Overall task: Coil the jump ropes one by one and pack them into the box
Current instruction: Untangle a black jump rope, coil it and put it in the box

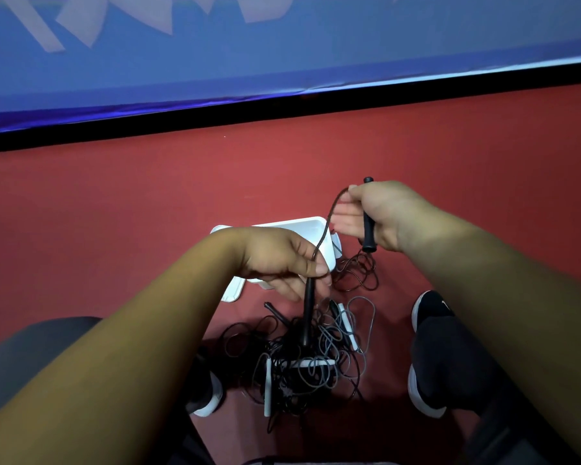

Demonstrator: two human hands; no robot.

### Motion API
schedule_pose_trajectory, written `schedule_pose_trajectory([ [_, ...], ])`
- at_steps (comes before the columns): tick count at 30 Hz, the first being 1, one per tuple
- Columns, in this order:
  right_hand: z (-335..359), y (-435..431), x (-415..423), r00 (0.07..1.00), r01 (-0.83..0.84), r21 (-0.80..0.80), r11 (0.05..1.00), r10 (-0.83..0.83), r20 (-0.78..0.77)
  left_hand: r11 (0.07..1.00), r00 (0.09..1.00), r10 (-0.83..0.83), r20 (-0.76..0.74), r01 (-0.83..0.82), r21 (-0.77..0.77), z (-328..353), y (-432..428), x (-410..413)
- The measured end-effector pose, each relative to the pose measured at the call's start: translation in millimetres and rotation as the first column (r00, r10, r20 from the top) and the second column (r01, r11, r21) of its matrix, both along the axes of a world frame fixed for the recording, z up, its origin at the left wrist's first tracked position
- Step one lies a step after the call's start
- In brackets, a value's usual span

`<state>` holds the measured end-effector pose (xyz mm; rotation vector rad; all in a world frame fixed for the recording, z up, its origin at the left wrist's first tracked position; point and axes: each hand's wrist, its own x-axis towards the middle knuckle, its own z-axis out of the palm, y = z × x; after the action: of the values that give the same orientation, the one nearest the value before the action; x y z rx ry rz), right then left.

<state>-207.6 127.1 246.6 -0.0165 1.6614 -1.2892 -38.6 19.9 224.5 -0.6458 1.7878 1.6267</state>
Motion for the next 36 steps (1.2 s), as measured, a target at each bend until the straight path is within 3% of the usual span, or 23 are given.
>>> schedule_pose_trajectory([
  [3, -6, 3, -2, 0.974, -0.207, 0.159, 0.965, 0.219, -0.059, 0.984, 0.983, 0.175, -0.053, -0.174, 0.021, 6, -2, -6],
  [8, -12, 8, 9, 0.822, -0.507, 0.327, 0.797, 0.561, -0.093, 0.872, 0.87, 0.489, -0.065, -0.488, 0.036, 13, -4, -13],
  [11, -12, 11, 18, 0.767, -0.589, 0.292, 0.754, 0.635, -0.094, 0.84, 0.836, 0.543, -0.08, -0.542, 0.03, 13, -6, -14],
  [17, -11, 12, 25, 0.74, -0.648, 0.174, 0.742, 0.667, -0.088, 0.78, 0.776, 0.624, -0.091, -0.625, 0.01, 7, -12, -17],
  [23, -10, 15, 29, 0.768, -0.632, 0.092, 0.77, 0.637, -0.057, 0.795, 0.795, 0.606, -0.018, -0.607, -0.005, 16, -14, -18],
  [26, -5, 16, 30, 0.774, -0.626, 0.064, 0.777, 0.629, -0.074, 0.802, 0.814, 0.58, -0.014, -0.574, -0.166, 21, -18, -17],
  [28, -4, 16, 30, 0.781, -0.616, 0.038, 0.787, 0.616, -0.099, 0.8, 0.879, 0.469, -0.087, -0.465, -0.38, 20, -22, -13],
  [30, -2, 16, 29, 0.77, -0.624, 0.037, 0.78, 0.623, -0.136, 0.793, 0.934, 0.293, -0.205, -0.357, -0.494, 18, -26, -9],
  [33, 3, 16, 28, 0.735, -0.66, 0.062, 0.749, 0.66, -0.155, 0.865, 0.91, 0.18, -0.374, -0.328, -0.38, 20, -22, -7],
  [36, 3, 15, 27, 0.735, -0.65, 0.1, 0.753, 0.656, -0.171, 0.866, 0.881, 0.168, -0.442, -0.346, -0.361, 19, -19, -11],
])
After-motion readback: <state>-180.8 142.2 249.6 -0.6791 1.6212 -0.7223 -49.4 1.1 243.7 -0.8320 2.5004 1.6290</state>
